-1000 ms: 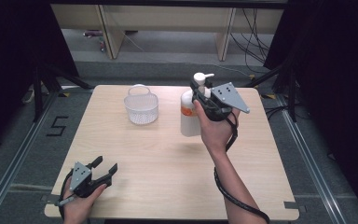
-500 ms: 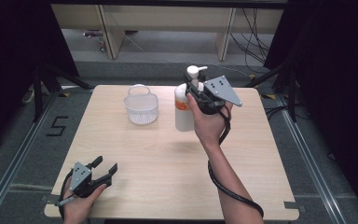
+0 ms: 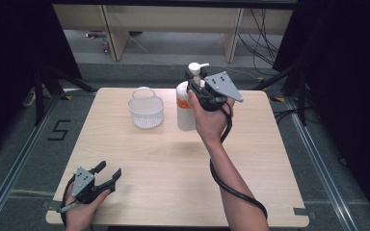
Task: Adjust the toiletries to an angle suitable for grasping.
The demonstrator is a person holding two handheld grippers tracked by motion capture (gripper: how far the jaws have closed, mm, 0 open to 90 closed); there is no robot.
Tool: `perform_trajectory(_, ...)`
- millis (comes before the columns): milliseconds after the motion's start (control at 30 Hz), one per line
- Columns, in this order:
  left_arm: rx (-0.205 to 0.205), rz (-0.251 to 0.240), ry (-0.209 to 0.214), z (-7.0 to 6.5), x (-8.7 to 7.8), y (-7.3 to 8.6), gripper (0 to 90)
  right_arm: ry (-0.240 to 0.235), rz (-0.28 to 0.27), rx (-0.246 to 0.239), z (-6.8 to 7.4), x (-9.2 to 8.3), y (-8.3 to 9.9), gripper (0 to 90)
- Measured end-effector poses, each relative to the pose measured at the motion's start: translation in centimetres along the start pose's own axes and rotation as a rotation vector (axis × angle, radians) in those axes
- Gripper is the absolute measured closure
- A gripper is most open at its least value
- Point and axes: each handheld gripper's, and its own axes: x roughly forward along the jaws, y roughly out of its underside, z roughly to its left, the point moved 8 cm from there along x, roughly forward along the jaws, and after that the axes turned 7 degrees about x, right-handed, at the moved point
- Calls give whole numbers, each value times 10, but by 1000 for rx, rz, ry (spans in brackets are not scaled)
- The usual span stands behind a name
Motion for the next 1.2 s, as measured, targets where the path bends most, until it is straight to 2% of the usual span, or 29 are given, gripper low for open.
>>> perform_trajectory(67,0,-1,1,0,0,0,318,-5,9,11,1,3,2,600)
perform_trajectory(333,1,-1,0,0,0,0,319,-3,9,3,3,16,4,600)
perform_trajectory(367,-1,-12,4,0,0,0,318,-5,21,20,5,17,6,600)
perform_trajectory(500,-3,-17,6,0,1,-1,318,-5,17,27,6,24,6,600)
perform_trajectory(533,-3,-17,6,0,1,-1,318,-5,16,15,6,25,5,600)
perform_trajectory(600,-2,-16,5,0,1,-1,318,-6,22,29,7,28,6,600)
perform_trajectory(733,-2,-16,4,0,1,-1,318,-6,25,4,7,34,6,600)
perform_trajectory(900,-2,-17,4,0,0,-1,318,-5,33,3,8,43,5,600)
perform_trajectory(1100,-2,-17,5,0,1,-1,318,-8,44,23,11,53,5,600)
perform_trajectory(1167,-4,-18,5,0,1,-1,318,-9,47,12,11,56,5,600)
perform_trajectory(1200,-5,-19,5,1,1,-1,318,-15,49,25,13,58,5,600)
